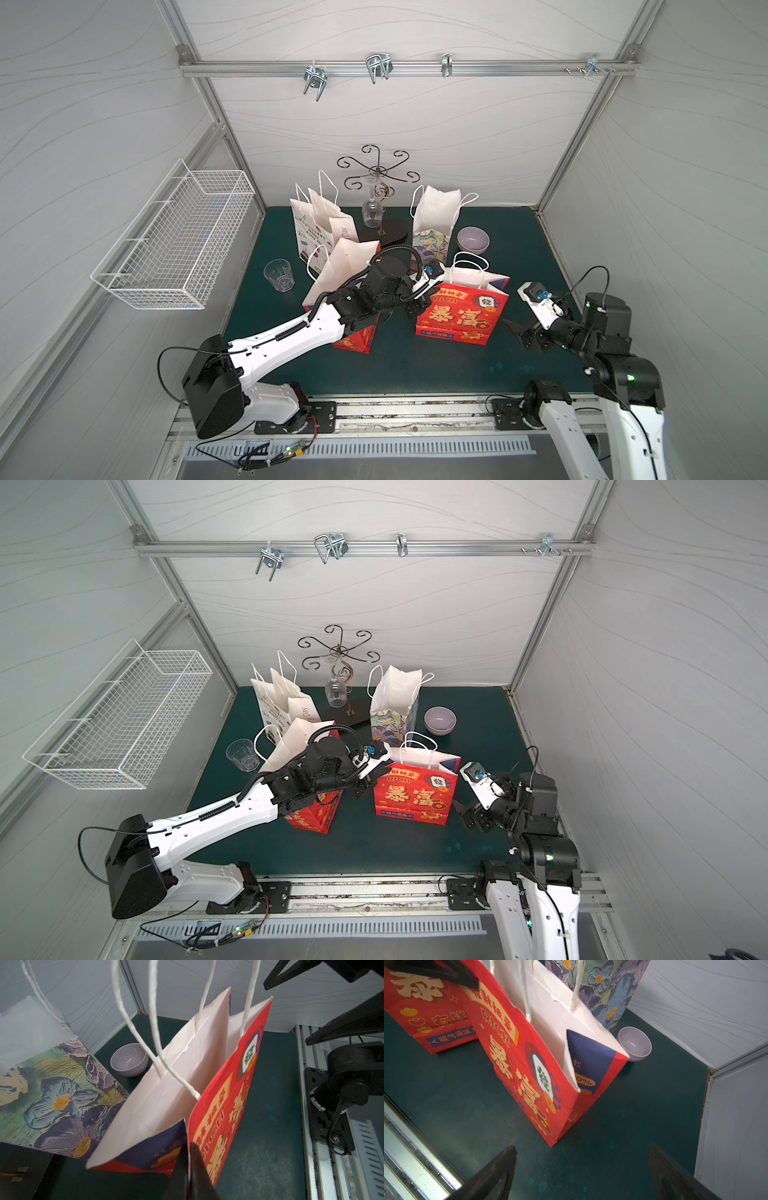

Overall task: Put away the paper bag
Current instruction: Press the paper bag at the center of the board.

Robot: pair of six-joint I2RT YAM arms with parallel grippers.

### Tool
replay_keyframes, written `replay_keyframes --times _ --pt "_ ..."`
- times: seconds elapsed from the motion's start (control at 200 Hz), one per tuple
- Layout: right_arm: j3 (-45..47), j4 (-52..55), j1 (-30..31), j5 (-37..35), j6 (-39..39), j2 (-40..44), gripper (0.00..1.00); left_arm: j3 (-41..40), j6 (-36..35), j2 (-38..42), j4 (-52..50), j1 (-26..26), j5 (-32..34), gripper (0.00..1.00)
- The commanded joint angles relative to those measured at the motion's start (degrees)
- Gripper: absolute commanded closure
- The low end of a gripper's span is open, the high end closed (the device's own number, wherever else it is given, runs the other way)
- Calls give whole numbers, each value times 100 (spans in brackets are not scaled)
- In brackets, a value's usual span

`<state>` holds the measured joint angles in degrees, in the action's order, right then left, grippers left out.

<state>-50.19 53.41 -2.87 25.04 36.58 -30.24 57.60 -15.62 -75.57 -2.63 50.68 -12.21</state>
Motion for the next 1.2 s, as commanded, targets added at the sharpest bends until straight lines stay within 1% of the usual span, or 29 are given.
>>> replay_keyframes --times 0.0,0.095,0.155,0.23,0.34,0.455,0.575,0.695,0.815,1.0,1.196 --pt "247 -1173 -356 1263 -120 -448 1 97 -39 109 -31 -14 -33 100" --pt "401 -1589 -925 2737 -34 -901 2 91 -38 130 -78 -12 -52 100" --pt "500 -1987 -1081 3261 -151 -1078 3 76 -45 146 -103 -14 -40 100" --pt "513 -2193 -1092 3414 -179 -1255 3 67 -42 151 -106 -14 -43 100" --pt "592 -2324 -1048 3719 35 -1472 4 67 -21 135 -99 -14 -57 100" --pt "598 -2312 -769 3642 229 -1681 6 98 19 108 -96 -14 -28 100" --pt "576 -2108 -571 3650 392 -1833 13 118 67 87 -85 -14 -16 100" --pt "726 -2181 -565 3762 395 -1821 22 163 15 53 -129 -13 -19 100" --pt "824 -2264 -549 3946 444 -1851 39 181 28 42 -90 -18 21 100" --pt "848 -2101 -539 3856 763 -1845 56 195 94 25 -51 -15 1 100" --pt "684 -1842 -530 3951 1139 -1854 82 238 164 25 -50 -14 102 99"
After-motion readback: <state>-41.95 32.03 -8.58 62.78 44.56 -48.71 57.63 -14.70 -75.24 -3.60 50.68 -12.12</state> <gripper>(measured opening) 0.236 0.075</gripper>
